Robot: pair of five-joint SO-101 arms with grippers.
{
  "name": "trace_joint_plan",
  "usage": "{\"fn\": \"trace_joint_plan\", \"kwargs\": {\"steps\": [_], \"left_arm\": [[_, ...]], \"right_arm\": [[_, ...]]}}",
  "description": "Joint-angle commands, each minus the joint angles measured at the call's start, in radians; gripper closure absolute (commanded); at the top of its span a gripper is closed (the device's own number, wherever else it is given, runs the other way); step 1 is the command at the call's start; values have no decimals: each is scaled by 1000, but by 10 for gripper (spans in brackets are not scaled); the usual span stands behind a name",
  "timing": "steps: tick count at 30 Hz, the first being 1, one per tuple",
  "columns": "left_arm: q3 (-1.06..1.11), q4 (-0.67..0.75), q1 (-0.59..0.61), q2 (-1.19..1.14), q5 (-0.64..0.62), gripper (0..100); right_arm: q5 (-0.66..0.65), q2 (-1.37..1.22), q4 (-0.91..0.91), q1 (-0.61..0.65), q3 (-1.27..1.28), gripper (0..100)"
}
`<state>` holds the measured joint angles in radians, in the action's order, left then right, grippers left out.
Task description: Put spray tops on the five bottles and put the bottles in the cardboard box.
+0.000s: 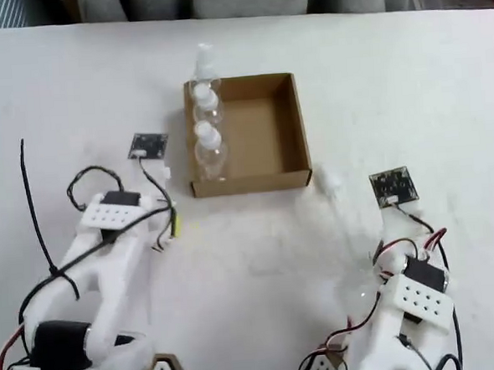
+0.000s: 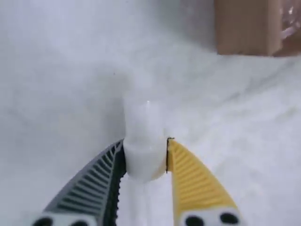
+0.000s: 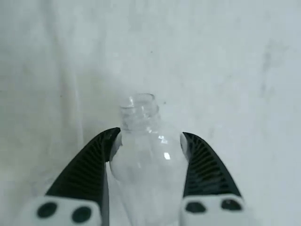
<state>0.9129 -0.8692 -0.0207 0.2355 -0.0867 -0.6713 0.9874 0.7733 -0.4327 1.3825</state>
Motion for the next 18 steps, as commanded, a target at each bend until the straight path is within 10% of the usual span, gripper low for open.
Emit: {"fn": "trace_joint_plan", "kwargs": {"steps": [1, 8, 18], "left_arm": [[-2, 40, 24, 53, 18, 977], [2, 40, 25, 53, 18, 977], [3, 40, 25, 53, 18, 977]], "right_arm": [[2, 7, -93, 10, -77, 981], [14, -2, -272, 8, -137, 982], [462, 5, -326, 5, -143, 982]]}}
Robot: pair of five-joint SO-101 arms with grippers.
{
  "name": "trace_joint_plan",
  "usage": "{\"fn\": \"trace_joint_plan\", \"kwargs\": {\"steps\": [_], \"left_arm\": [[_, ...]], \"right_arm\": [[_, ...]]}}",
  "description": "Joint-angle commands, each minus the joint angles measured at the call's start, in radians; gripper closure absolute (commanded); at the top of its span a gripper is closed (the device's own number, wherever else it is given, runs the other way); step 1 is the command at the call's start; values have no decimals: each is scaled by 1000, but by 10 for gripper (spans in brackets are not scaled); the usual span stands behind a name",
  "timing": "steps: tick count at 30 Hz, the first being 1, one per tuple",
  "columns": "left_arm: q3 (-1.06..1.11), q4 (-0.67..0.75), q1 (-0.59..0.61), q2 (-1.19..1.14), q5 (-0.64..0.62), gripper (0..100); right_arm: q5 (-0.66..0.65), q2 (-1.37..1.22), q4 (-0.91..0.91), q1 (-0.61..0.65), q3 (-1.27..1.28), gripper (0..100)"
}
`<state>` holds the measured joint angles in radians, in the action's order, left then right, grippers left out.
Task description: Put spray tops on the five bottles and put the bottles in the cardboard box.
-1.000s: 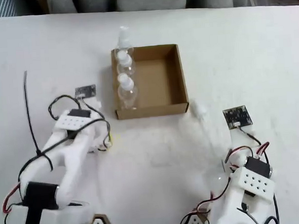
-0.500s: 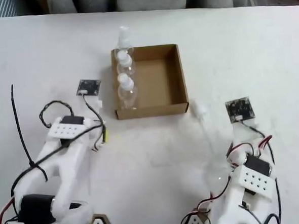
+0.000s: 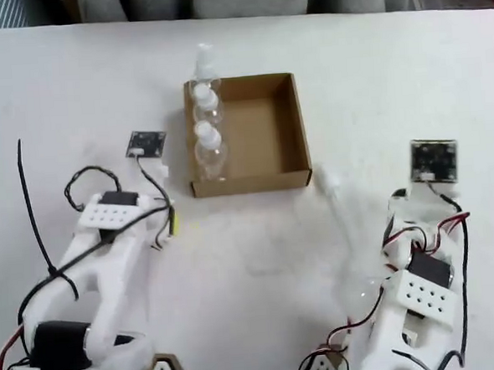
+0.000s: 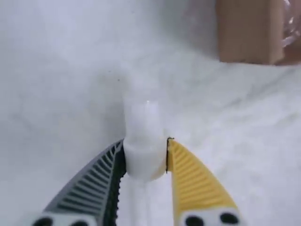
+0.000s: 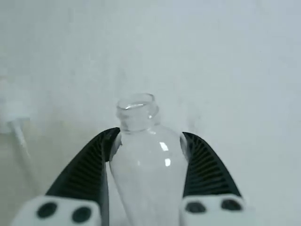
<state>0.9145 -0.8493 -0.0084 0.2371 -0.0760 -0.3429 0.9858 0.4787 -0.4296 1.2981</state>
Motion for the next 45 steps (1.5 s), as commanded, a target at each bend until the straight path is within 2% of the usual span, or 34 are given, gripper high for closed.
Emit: {"fn": "trace_joint_plan", "kwargs": {"steps": [1, 5, 9, 14, 17, 20, 23, 33, 36, 41, 45], "left_arm": [[2, 20, 13, 51, 8, 977], [2, 20, 13, 51, 8, 977], [3, 20, 13, 51, 8, 978], [3, 20, 13, 51, 8, 978], [3, 20, 13, 51, 8, 978], [3, 20, 13, 51, 8, 978], [3, 20, 13, 51, 8, 978], [-2, 14, 15, 53, 8, 978], [-18, -43, 15, 79, 8, 979], [-28, -164, 15, 311, 8, 979], [-25, -176, 5, 576, 8, 977]], "right_arm": [[189, 8, -41, 4, -61, 982], [342, -1, -56, 58, -123, 982], [345, 7, -113, 194, -176, 982], [351, -1, -346, 337, -183, 982], [354, 10, -423, 409, -169, 982], [450, 38, -452, 464, -133, 982], [531, 97, -452, 504, -78, 982], [520, 418, -452, 625, 180, 982], [520, 539, -443, 624, 230, 982], [520, 719, -328, 628, 284, 983], [520, 812, -249, 633, 295, 983]]}}
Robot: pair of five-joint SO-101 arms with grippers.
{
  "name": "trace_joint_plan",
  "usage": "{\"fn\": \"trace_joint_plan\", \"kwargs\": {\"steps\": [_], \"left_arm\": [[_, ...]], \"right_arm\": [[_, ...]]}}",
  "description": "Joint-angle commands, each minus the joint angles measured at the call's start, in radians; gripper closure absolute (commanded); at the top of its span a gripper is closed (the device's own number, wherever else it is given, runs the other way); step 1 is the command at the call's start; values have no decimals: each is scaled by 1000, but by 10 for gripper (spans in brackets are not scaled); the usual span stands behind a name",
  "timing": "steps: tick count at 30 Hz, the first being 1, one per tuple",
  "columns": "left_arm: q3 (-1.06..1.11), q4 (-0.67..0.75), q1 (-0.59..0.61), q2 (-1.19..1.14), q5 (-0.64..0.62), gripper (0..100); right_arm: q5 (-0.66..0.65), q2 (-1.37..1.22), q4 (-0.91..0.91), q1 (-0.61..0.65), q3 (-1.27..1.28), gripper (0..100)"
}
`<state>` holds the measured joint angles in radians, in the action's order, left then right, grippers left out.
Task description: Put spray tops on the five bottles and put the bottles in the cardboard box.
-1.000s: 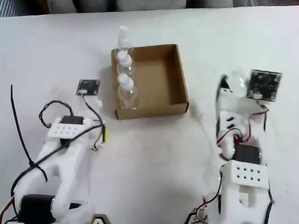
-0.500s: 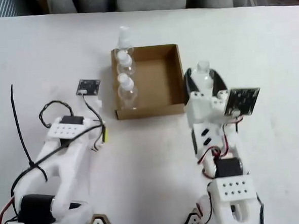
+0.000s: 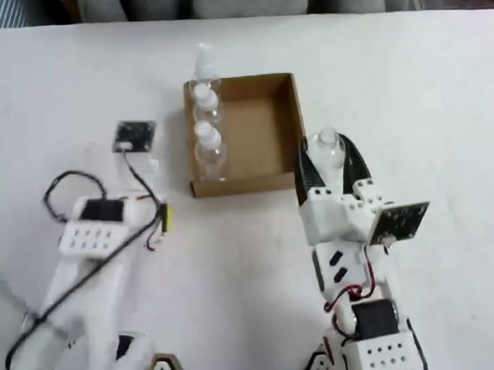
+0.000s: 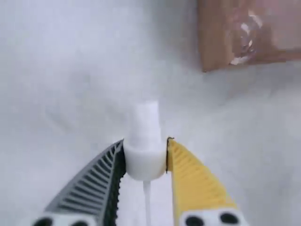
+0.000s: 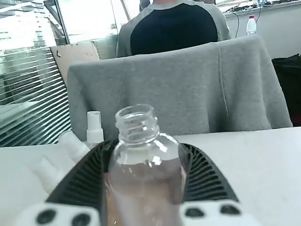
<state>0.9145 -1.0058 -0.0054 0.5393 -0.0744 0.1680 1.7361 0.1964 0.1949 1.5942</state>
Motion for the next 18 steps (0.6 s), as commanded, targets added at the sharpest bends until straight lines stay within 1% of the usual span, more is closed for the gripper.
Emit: {"fn": "trace_joint_plan", "kwargs": {"steps": [1, 3, 6, 9, 12, 14, 16, 18], "left_arm": [[-25, -18, -1, 338, 6, 976], [-32, 12, -10, 458, 9, 976], [-55, 114, -51, 601, 11, 976], [-98, 239, -125, 674, 6, 976], [-164, 388, -220, 684, 5, 976], [-213, 457, -278, 679, 5, 976], [-267, 486, -346, 644, 5, 976], [-345, 482, -406, 570, 3, 976]], "right_arm": [[9, 70, 36, 22, 5, 983], [9, 62, 44, 54, 15, 983], [9, 59, 44, 105, 31, 983], [9, 58, 44, 147, 51, 983], [9, 58, 44, 188, 66, 983], [9, 58, 45, 226, 80, 983], [9, 58, 45, 263, 92, 983], [9, 58, 50, 291, 95, 983]]}}
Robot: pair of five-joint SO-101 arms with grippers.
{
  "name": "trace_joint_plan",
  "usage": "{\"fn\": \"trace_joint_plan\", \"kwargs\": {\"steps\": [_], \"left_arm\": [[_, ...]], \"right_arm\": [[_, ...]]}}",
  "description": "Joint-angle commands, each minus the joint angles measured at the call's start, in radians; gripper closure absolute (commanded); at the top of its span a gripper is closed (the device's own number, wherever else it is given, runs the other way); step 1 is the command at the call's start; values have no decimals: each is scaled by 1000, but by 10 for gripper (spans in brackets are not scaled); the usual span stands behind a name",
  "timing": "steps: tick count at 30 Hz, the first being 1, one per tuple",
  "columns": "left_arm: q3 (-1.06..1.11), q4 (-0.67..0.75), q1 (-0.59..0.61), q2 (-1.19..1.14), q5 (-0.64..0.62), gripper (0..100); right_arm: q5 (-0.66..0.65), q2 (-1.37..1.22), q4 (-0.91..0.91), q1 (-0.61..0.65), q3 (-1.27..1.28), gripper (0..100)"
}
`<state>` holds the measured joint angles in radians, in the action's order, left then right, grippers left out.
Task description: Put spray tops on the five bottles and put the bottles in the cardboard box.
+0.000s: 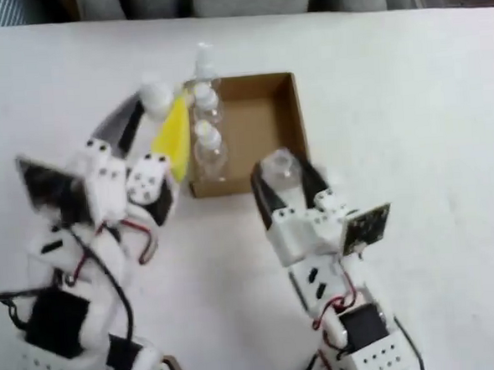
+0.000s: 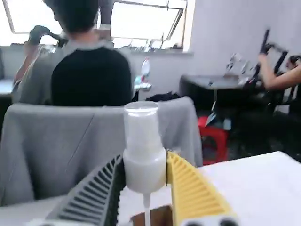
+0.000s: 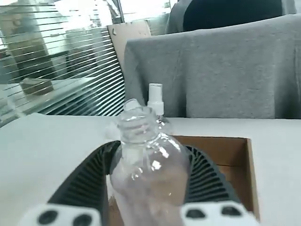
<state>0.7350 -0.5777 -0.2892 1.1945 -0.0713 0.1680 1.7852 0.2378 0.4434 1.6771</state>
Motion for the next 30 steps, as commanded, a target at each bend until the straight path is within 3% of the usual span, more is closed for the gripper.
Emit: {"fn": "trace_joint_plan", "kwargs": {"steps": [1, 8, 13, 18, 30], "left_arm": [[-204, 54, -140, -131, 0, 976], [-514, 61, -176, -453, -143, 978], [-594, 63, -234, -585, -146, 978], [-594, 52, -288, -611, -146, 978], [-600, -115, -289, -506, -146, 978]], "right_arm": [[9, 8, 16, 50, 12, 983], [9, 10, 31, 58, 12, 983], [9, 10, 31, 58, 12, 983], [9, 10, 31, 56, 12, 983], [9, 10, 33, 54, 12, 983]]}}
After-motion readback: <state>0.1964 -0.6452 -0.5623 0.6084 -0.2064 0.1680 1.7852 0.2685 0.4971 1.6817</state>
